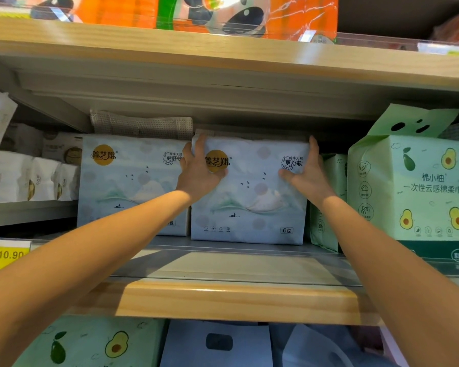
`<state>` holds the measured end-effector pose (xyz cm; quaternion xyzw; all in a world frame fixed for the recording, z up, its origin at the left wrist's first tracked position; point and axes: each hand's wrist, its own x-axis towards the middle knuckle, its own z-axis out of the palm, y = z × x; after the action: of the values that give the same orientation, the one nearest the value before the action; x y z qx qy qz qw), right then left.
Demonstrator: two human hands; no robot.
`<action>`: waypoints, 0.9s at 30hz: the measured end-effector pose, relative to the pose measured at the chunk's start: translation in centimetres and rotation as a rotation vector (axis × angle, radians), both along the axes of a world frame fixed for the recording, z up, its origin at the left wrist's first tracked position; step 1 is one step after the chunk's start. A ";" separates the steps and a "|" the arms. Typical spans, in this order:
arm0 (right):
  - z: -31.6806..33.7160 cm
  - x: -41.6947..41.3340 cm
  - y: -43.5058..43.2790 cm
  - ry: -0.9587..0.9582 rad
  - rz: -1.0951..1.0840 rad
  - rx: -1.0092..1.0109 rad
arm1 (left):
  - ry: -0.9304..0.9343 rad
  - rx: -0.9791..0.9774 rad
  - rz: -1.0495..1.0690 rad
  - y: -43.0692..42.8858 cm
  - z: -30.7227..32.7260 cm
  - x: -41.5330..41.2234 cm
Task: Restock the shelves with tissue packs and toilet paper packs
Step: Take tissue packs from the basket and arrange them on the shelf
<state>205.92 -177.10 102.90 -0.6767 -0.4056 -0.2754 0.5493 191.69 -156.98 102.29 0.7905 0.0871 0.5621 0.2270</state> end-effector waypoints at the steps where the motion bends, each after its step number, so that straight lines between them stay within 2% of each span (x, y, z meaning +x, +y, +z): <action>1: 0.0 -0.1 -0.1 -0.002 0.000 0.006 | -0.003 0.001 -0.001 0.0 0.0 0.0; 17: 0.1 -0.4 -0.2 0.039 0.044 0.056 | -0.068 0.019 -0.028 -0.6 0.2 -0.3; 22: 0.2 -0.3 -0.2 0.130 0.031 0.031 | -0.024 -0.039 0.029 -0.7 0.1 -0.4; 27: -0.1 0.2 0.0 0.171 -0.050 -0.081 | 0.064 -0.007 0.139 -0.4 -0.3 -0.3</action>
<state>206.12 -177.13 102.80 -0.7292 -0.3510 -0.2137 0.5472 191.37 -157.39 101.98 0.7992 0.1508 0.5508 0.1875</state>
